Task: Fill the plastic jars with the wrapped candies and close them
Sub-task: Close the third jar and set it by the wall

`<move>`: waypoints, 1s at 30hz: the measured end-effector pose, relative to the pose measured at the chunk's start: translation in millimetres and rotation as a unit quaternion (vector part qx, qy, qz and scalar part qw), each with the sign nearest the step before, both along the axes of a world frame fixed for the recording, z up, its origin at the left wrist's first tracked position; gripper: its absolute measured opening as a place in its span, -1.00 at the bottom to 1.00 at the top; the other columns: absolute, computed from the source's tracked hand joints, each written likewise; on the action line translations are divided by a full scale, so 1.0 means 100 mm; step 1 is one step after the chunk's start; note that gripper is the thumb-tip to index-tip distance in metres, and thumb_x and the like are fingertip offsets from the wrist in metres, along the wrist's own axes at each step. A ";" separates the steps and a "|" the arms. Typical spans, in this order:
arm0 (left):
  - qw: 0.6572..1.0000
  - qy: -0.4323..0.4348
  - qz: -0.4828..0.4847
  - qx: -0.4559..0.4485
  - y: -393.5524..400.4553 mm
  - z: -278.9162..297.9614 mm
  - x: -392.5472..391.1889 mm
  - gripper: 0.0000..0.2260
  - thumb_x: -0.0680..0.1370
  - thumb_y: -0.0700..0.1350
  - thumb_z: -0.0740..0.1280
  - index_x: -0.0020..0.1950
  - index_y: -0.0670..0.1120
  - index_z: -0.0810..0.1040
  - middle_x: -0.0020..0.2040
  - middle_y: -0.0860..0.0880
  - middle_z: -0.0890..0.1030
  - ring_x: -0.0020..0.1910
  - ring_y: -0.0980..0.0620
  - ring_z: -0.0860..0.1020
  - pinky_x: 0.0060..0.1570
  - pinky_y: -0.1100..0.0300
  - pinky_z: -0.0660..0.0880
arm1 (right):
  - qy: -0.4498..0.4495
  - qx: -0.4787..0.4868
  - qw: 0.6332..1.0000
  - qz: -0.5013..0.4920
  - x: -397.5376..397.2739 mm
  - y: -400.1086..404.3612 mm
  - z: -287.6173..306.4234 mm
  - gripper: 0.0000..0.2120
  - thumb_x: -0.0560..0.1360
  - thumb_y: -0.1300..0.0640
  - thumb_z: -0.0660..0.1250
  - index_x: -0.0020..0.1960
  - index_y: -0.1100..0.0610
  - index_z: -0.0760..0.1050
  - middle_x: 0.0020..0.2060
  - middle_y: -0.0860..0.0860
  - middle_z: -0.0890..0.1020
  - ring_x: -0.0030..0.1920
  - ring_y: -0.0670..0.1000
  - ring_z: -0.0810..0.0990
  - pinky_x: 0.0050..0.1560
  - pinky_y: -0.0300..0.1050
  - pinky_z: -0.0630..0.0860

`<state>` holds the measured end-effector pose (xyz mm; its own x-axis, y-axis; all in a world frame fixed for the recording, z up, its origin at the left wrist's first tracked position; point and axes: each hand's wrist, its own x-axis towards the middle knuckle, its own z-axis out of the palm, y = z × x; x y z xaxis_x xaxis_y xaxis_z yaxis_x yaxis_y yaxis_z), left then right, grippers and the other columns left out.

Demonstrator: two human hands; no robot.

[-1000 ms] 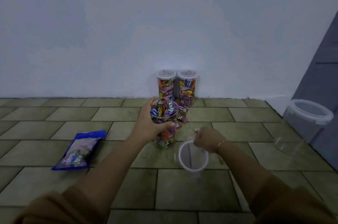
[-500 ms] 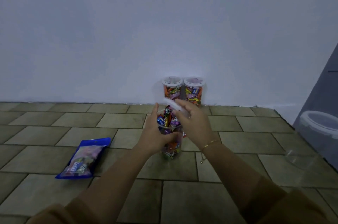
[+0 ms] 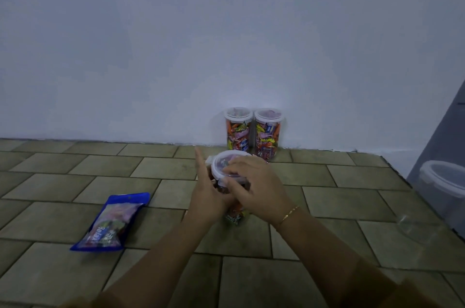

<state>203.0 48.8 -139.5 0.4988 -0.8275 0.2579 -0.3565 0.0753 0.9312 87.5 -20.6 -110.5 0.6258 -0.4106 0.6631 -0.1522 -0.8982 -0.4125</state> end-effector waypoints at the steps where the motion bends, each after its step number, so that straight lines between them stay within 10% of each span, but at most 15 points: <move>1: 1.000 -0.019 0.009 -0.003 0.01 0.01 -0.03 0.09 0.36 -0.20 0.54 0.44 0.20 -0.31 0.33 0.29 0.21 0.24 0.17 0.41 0.15 0.18 0.44 | -0.001 -0.001 1.000 0.004 0.01 -0.01 0.02 -0.73 0.49 -0.05 0.25 -0.01 0.09 0.63 -0.07 -0.05 0.64 0.02 -0.09 0.52 0.12 -0.25 0.34; 8: 0.997 -0.031 0.022 -0.063 0.01 0.02 -0.08 -0.40 0.42 -0.28 0.45 0.22 0.22 0.24 0.12 0.26 0.42 0.04 0.37 0.50 0.06 0.37 0.48 | -0.022 0.082 0.996 0.008 0.07 -0.05 -0.15 -0.63 0.41 -0.16 0.29 0.05 0.08 0.56 0.02 -0.02 0.49 0.11 -0.06 0.38 0.15 -0.40 0.24; 13: 0.997 0.030 0.008 -0.069 -0.03 -0.05 -0.05 -0.41 0.46 -0.42 0.35 0.37 -0.03 0.22 0.15 0.17 0.44 0.02 0.49 0.48 -0.08 0.55 0.42 | -0.061 0.033 0.998 -0.004 0.12 -0.04 -0.35 -0.64 0.43 -0.09 0.34 0.12 0.10 0.47 0.11 0.02 0.47 0.20 0.00 0.38 0.26 -0.17 0.29; 30: 0.994 0.045 0.014 -0.100 -0.01 -0.06 -0.15 -0.45 0.46 -0.38 0.37 0.24 0.13 0.29 0.13 0.21 0.47 0.02 0.38 0.53 -0.14 0.46 0.48 | -0.167 0.075 0.983 -0.018 0.21 0.06 -0.47 -0.72 0.45 -0.08 0.31 0.11 0.00 0.42 0.32 -0.05 0.27 0.41 0.02 0.24 0.35 -0.12 0.29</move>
